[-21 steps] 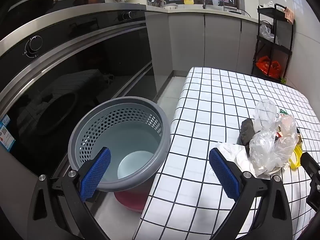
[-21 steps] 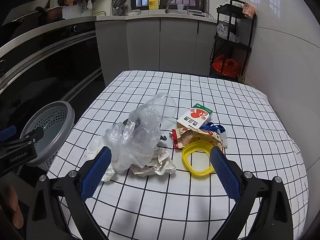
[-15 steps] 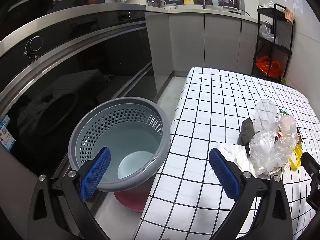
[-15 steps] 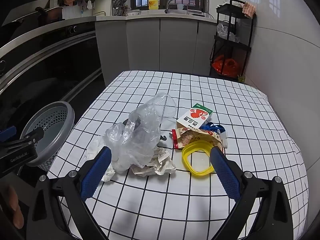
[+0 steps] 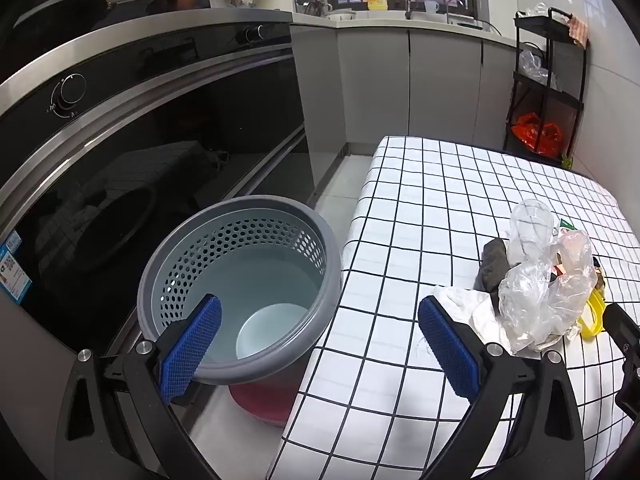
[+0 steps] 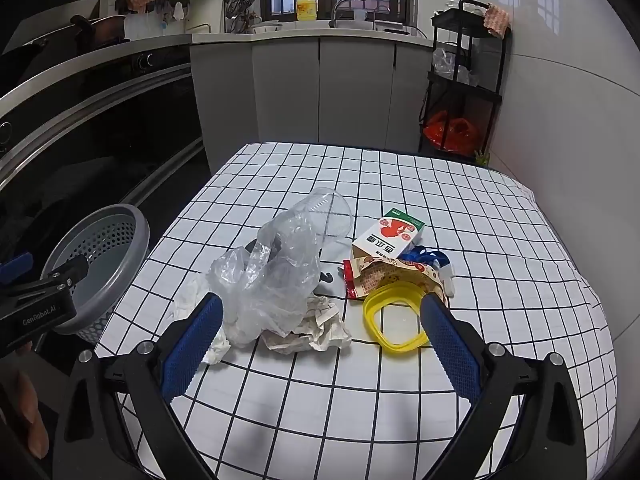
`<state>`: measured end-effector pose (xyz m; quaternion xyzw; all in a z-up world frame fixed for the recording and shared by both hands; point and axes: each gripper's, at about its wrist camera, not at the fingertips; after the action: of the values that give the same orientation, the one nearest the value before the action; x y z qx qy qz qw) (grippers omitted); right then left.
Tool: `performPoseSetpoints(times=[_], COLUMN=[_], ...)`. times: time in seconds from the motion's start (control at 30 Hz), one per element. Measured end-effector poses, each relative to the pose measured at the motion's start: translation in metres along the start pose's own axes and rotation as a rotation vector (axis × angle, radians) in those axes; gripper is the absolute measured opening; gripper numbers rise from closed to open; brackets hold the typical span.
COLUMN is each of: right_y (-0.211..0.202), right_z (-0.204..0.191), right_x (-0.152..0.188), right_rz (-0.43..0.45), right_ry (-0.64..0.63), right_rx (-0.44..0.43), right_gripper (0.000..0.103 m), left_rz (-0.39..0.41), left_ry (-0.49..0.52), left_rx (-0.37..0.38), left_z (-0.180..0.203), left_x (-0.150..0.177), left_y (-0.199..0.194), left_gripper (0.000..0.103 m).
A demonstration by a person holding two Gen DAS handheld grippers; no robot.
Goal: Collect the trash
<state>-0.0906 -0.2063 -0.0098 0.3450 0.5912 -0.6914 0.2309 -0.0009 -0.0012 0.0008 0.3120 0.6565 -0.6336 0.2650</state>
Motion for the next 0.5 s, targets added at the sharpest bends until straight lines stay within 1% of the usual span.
performPoseSetpoints(times=[0.5], right_y=[0.0002], right_z=[0.0008], right_x=[-0.0012], right_rz=[-0.002], right_ry=[-0.002], right_rx=[0.0], right_gripper=[0.095], left_rz=[0.003], left_ry=[-0.002], left_rx=[0.001], left_z=[0.0001], left_x=[-0.001], left_y=[-0.0008], left_gripper=[0.097])
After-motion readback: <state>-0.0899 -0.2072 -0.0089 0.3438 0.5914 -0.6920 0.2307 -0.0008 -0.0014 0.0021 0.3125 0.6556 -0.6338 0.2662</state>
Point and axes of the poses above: each gripper's, at about its wrist camera, not at the fingertips, and y roughly the way its jaws point, z to its right, x to its underside, and after that the axes turned 5 degrees about -y, right-handed
